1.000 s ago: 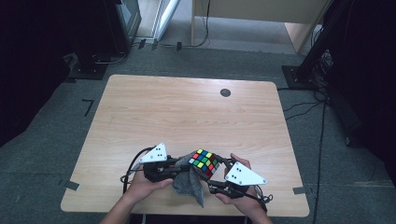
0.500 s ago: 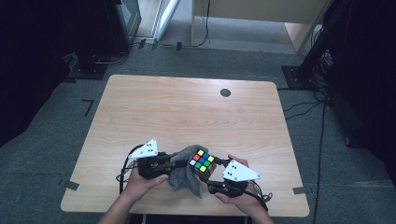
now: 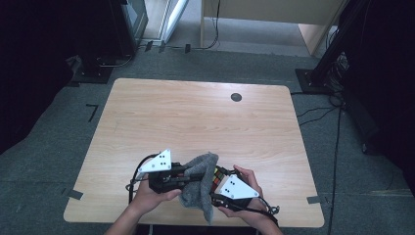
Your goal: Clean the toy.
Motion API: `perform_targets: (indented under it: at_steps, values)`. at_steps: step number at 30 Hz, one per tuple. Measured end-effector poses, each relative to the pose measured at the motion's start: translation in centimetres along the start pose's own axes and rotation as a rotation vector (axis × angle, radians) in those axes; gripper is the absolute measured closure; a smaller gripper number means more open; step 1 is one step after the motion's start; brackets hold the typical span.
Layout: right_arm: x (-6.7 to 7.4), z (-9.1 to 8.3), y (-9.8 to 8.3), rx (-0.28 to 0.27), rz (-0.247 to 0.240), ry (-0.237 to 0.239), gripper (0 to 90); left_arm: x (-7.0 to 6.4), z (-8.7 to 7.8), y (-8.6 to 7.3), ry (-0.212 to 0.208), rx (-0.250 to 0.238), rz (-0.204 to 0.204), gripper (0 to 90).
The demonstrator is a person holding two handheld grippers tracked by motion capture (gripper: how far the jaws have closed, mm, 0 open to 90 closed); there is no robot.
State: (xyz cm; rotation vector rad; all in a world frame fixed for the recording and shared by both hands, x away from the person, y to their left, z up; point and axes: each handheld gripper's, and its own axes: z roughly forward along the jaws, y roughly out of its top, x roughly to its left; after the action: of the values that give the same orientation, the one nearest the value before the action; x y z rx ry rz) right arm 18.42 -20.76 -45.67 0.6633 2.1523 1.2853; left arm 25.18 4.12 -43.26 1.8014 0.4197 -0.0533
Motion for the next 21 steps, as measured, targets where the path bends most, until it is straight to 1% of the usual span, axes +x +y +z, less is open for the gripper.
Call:
perform_targets:
  at_steps: [1, 2, 3, 4, 5, 6, 7, 8, 10, 11, 12, 13, 14, 15, 16, 17, 18, 19, 20, 21]
  values:
    - [-0.1, -0.1, 0.0, -0.007, -0.002, 0.002, 34.6, 0.4, -0.2, -0.1, 0.011, -0.003, -0.023, 76.6]
    - [-0.1, -0.2, 0.1, -0.012, -0.002, 0.0, 34.7, 0.5, -0.4, -0.1, 0.012, -0.005, -0.031, 76.6]
    - [-0.1, -0.2, 0.1, -0.017, 0.002, 0.001, 34.6, 0.4, -0.4, 0.0, 0.008, -0.004, -0.028, 76.6]
    - [-0.1, -0.2, 0.2, -0.017, 0.004, 0.002, 34.6, 0.1, -0.2, 0.1, -0.003, -0.001, -0.019, 76.5]
    - [0.0, 0.0, 0.1, -0.012, 0.002, 0.002, 34.6, -0.4, 0.1, 0.2, -0.02, 0.005, 0.002, 76.4]
    - [0.0, 0.1, 0.1, -0.007, -0.001, 0.003, 34.6, -0.9, 0.4, 0.3, -0.028, 0.013, 0.028, 76.0]
    - [0.1, 0.2, 0.0, -0.001, -0.003, 0.001, 34.6, -1.3, 0.7, 0.3, -0.015, 0.019, 0.049, 75.8]
    - [0.2, 0.3, 0.0, 0.003, -0.008, 0.0, 34.6, -1.3, 0.8, 0.4, 0.003, 0.025, 0.055, 75.7]
    - [0.1, 0.2, 0.0, 0.005, -0.006, -0.011, 34.6, -0.6, 0.6, 0.2, 0.031, 0.024, 0.028, 75.8]
    - [0.0, 0.1, 0.0, 0.004, -0.005, -0.012, 34.6, -0.1, 0.3, 0.0, 0.05, 0.022, 0.004, 75.9]
    - [-0.1, 0.0, 0.0, 0.003, -0.004, -0.017, 34.7, 0.5, 0.1, -0.2, 0.066, 0.022, -0.03, 76.0]
    - [-0.1, 0.0, 0.0, -0.001, -0.003, -0.019, 34.6, 0.9, -0.2, -0.4, 0.069, 0.017, -0.06, 76.2]
    - [-0.2, -0.1, 0.0, -0.004, 0.0, -0.018, 34.6, 1.1, -0.3, -0.4, 0.058, 0.009, -0.08, 76.2]
    - [-0.2, -0.1, 0.0, -0.008, 0.004, -0.015, 34.6, 1.0, -0.3, -0.4, 0.033, -0.003, -0.084, 76.3]
    - [-0.1, 0.0, 0.1, -0.01, 0.009, -0.011, 34.6, 0.6, -0.2, -0.3, 0.0, -0.01, -0.068, 76.2]
    - [-0.1, 0.0, 0.1, -0.01, 0.01, -0.01, 34.6, 0.0, 0.1, -0.1, -0.034, -0.011, -0.036, 75.8]
    - [0.0, 0.1, 0.1, -0.01, 0.005, -0.006, 34.6, -0.6, 0.4, 0.1, -0.043, -0.003, 0.003, 75.4]
    - [0.0, 0.1, 0.1, -0.006, 0.002, -0.007, 34.6, -1.0, 0.6, 0.2, -0.023, 0.006, 0.035, 75.2]
    - [0.1, 0.1, 0.1, -0.003, -0.002, -0.011, 34.6, -1.1, 0.7, 0.3, -0.006, 0.01, 0.041, 75.2]
    - [0.0, 0.1, 0.1, -0.001, 0.0, -0.016, 34.6, -0.8, 0.6, 0.2, 0.006, 0.01, 0.029, 75.3]
